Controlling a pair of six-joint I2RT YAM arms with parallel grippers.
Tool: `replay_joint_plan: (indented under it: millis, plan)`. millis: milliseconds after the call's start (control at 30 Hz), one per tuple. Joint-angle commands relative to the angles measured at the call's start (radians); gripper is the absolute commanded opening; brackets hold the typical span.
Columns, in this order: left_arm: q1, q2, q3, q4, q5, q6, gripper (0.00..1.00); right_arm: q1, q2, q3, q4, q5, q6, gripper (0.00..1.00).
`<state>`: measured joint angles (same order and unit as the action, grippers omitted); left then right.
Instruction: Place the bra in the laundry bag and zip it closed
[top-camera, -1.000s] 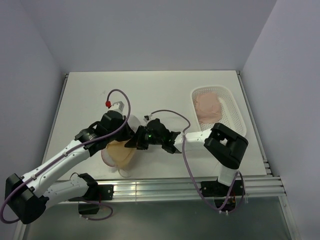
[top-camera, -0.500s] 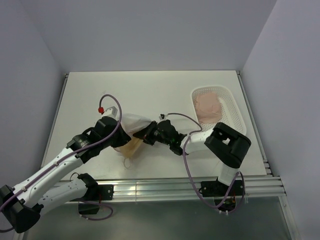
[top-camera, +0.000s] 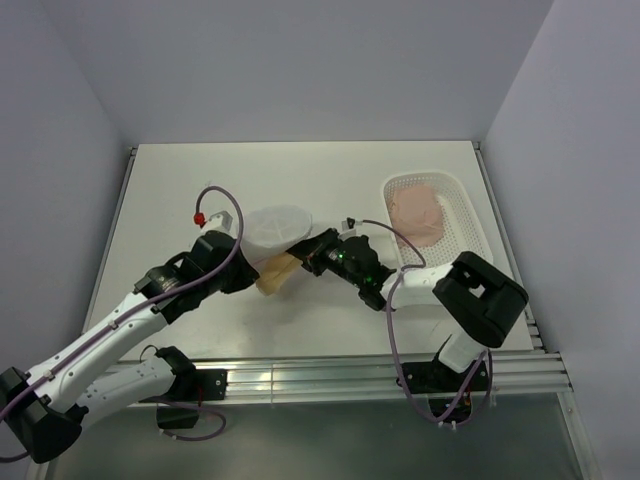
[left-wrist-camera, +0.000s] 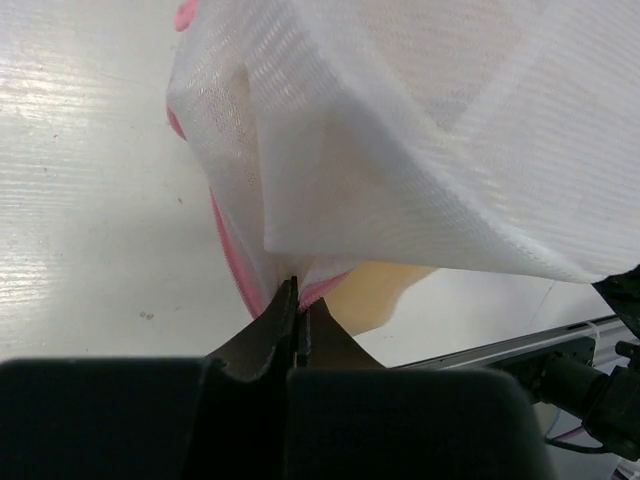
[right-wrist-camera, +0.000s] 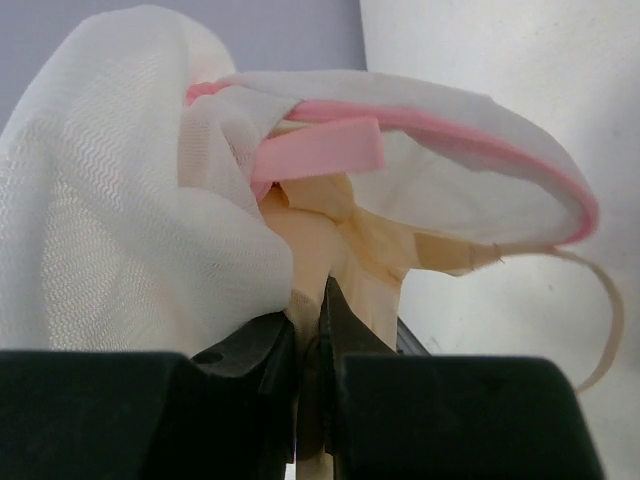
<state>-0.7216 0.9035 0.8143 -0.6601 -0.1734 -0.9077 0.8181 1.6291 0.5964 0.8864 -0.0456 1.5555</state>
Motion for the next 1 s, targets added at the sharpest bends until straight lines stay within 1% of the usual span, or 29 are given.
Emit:
replay_joint_plan:
  millis: [0, 100, 200, 300, 333, 400, 433, 467, 500, 533, 567, 600, 633, 667, 700, 733, 833, 867, 967]
  plan:
    - [-0.004, 0.003, 0.049, -0.029, -0.061, 0.004, 0.00, -0.022, -0.083, -0.029, 0.103, 0.043, 0.028, 0.00]
    - [-0.004, 0.012, 0.071, -0.059, -0.128, 0.009, 0.00, -0.040, -0.117, -0.070, 0.151, 0.023, 0.048, 0.00]
    - [-0.002, 0.018, 0.118, -0.070, -0.162, 0.030, 0.00, -0.056, -0.152, -0.079, 0.125, -0.031, 0.048, 0.00]
    - [-0.002, 0.040, 0.183, -0.078, -0.166, 0.052, 0.00, -0.054, -0.222, -0.102, 0.074, -0.028, 0.020, 0.00]
    - [-0.002, 0.058, 0.212, -0.084, -0.153, 0.053, 0.00, -0.054, -0.270, -0.113, 0.030, -0.022, -0.006, 0.00]
    - [-0.002, 0.072, 0.226, -0.075, -0.109, 0.055, 0.00, -0.051, -0.326, -0.122, -0.032, -0.007, -0.032, 0.00]
    - [-0.002, 0.081, 0.226, -0.053, -0.057, 0.055, 0.00, -0.050, -0.386, -0.118, -0.129, 0.003, -0.064, 0.00]
    - [-0.002, 0.086, 0.221, -0.039, -0.028, 0.049, 0.00, -0.047, -0.415, -0.121, -0.168, 0.018, -0.081, 0.00]
    - [-0.002, 0.089, 0.215, -0.024, 0.004, 0.043, 0.00, -0.040, -0.446, -0.125, -0.196, 0.059, -0.096, 0.00]
    - [-0.004, 0.095, 0.198, 0.011, 0.038, 0.041, 0.00, -0.039, -0.498, -0.135, -0.264, 0.091, -0.115, 0.00]
    - [-0.004, 0.097, 0.188, 0.033, 0.125, 0.033, 0.00, -0.037, -0.518, -0.135, -0.292, 0.134, -0.127, 0.00]
    - [-0.004, 0.100, 0.162, 0.054, 0.162, 0.027, 0.00, -0.034, -0.540, -0.126, -0.315, 0.147, -0.156, 0.00]
    - [-0.010, 0.101, 0.149, 0.098, 0.195, 0.021, 0.00, -0.033, -0.538, -0.110, -0.378, 0.153, -0.169, 0.00]
    - [-0.018, 0.100, 0.138, 0.125, 0.237, 0.018, 0.00, -0.028, -0.531, -0.096, -0.403, 0.156, -0.188, 0.00]
    - [-0.025, 0.098, 0.128, 0.141, 0.245, 0.015, 0.00, -0.020, -0.523, -0.064, -0.421, 0.174, -0.205, 0.00]
    - [-0.036, 0.095, 0.117, 0.152, 0.249, 0.010, 0.00, 0.001, -0.499, -0.046, -0.475, 0.194, -0.244, 0.00]
    - [-0.042, 0.087, 0.083, 0.220, 0.308, -0.009, 0.00, 0.036, -0.430, 0.011, -0.561, 0.262, -0.307, 0.00]
    - [-0.042, 0.087, 0.071, 0.265, 0.354, -0.016, 0.00, 0.044, -0.411, 0.023, -0.585, 0.282, -0.320, 0.00]
    - [-0.042, 0.100, 0.010, 0.335, 0.425, -0.065, 0.00, 0.067, -0.339, 0.066, -0.659, 0.346, -0.362, 0.00]
